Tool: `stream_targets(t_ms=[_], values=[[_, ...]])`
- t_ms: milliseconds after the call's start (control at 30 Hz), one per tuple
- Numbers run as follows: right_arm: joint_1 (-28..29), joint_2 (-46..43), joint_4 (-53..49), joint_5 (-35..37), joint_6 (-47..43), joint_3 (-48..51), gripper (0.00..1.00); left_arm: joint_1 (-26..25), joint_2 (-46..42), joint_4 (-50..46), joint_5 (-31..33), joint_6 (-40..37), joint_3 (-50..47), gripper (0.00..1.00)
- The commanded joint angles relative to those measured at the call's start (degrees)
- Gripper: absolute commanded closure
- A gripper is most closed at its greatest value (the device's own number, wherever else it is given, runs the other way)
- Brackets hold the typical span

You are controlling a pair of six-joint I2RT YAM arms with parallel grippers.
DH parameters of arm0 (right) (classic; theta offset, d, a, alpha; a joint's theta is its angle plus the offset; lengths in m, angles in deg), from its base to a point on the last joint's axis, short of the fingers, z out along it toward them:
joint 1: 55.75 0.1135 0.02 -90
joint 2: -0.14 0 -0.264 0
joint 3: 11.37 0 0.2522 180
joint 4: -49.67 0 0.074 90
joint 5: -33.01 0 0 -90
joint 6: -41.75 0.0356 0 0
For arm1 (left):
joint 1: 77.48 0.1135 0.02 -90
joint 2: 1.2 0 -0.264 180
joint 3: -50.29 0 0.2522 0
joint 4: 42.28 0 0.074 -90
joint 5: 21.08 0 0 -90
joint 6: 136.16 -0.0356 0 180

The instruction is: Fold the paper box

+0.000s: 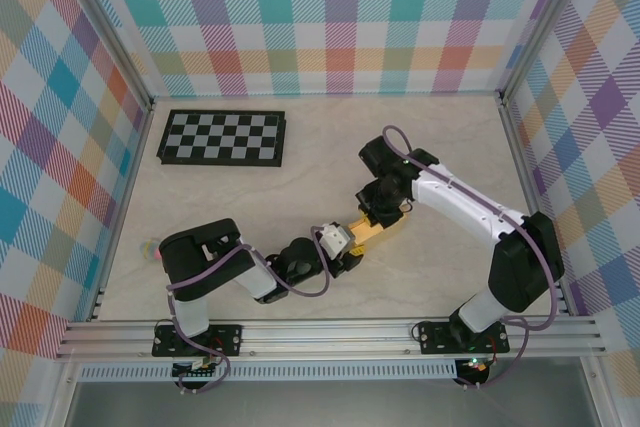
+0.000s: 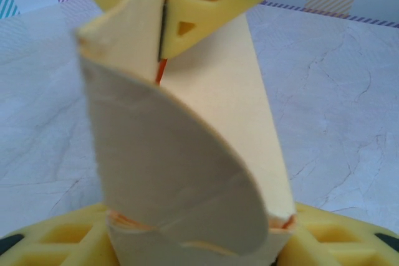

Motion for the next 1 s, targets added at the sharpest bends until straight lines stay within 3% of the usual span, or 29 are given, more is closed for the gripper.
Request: stream_targets(t_ms=[0, 233, 400, 467, 567, 667, 800, 967], values=[[-0.16, -1.5, -0.71, 0.0, 0.79, 1.43, 0.8, 1.51, -0.72, 2.11, -1.61, 0.19, -0.53, 0.49], [0.0, -4.65, -1.65, 2.73, -6.26, 0.63, 0.53, 2.38, -1.23, 0.15, -4.46, -2.22, 0.81, 0.54], [-0.42, -10.35, -2.5, 7.8, -29.82, 0.87, 0.46, 5.54, -3.2, -0.93, -10.56, -4.52, -0.26, 0.53], [-0.57, -14.09, 0.63, 4.7, -42.23, 2.94, 0.45, 7.67, -3.9, -1.83, -15.64, -5.26, -0.15, 0.53], [-0.29, -15.71, 1.5, -1.68, -52.79, 3.25, 0.37, 9.86, -4.89, -5.17, -22.04, -6.69, 1.23, 0.53], [0.62, -12.74, -4.72, -0.2, -57.63, -0.22, 0.32, 12.25, -5.79, -7.4, -29.21, -7.27, 2.52, 0.53], [0.62, -8.67, -10.55, 3.06, -61.86, -7.16, 0.12, 14.64, -8.44, -12.36, -35.64, -8.24, 4.28, 0.52], [0.95, 1.62, -24.13, 6.19, -63.57, -21.37, 0.08, 16.47, -10.89, -16.68, -40.7, -6.6, 6.82, 0.52]])
